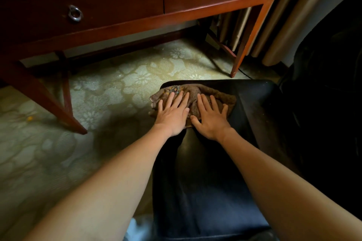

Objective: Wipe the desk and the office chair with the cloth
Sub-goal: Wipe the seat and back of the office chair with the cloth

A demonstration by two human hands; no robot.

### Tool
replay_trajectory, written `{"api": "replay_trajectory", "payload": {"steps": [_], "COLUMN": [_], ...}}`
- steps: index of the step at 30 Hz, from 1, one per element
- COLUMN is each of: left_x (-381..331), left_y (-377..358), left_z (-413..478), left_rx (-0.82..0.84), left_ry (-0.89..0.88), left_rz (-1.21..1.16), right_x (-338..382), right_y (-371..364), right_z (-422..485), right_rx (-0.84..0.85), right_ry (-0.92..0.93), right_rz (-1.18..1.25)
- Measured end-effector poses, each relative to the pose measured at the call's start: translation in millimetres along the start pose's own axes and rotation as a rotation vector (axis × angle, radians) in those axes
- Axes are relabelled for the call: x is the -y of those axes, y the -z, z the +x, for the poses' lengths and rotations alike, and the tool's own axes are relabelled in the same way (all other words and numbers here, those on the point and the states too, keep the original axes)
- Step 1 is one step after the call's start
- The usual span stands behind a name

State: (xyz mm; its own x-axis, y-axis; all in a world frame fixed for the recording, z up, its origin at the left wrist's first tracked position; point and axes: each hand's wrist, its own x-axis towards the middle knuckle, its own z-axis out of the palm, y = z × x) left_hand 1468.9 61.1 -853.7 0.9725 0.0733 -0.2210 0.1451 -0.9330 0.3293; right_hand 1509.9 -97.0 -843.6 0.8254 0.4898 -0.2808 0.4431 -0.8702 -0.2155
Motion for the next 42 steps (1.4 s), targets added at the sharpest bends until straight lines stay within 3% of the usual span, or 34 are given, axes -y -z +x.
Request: {"api": "replay_trajectory", "payload": {"steps": [21,42], "left_x": [-9.1,-26.4], "left_y": [-46.2,-89.8], "left_z": [-172.4,-279.9], "left_rx": [0.004,-0.041], "left_ry": [0.006,0.136], "left_rz": [-0.147,-0.276], "right_x": [39.5,65.1], "right_y": [-46.7,-70.6], "right_z": [-160.5,-250.2], "right_rx": [0.044,0.094], "right_ry": [0.033,0.113], "right_rz": [-0.057,-0.111]}}
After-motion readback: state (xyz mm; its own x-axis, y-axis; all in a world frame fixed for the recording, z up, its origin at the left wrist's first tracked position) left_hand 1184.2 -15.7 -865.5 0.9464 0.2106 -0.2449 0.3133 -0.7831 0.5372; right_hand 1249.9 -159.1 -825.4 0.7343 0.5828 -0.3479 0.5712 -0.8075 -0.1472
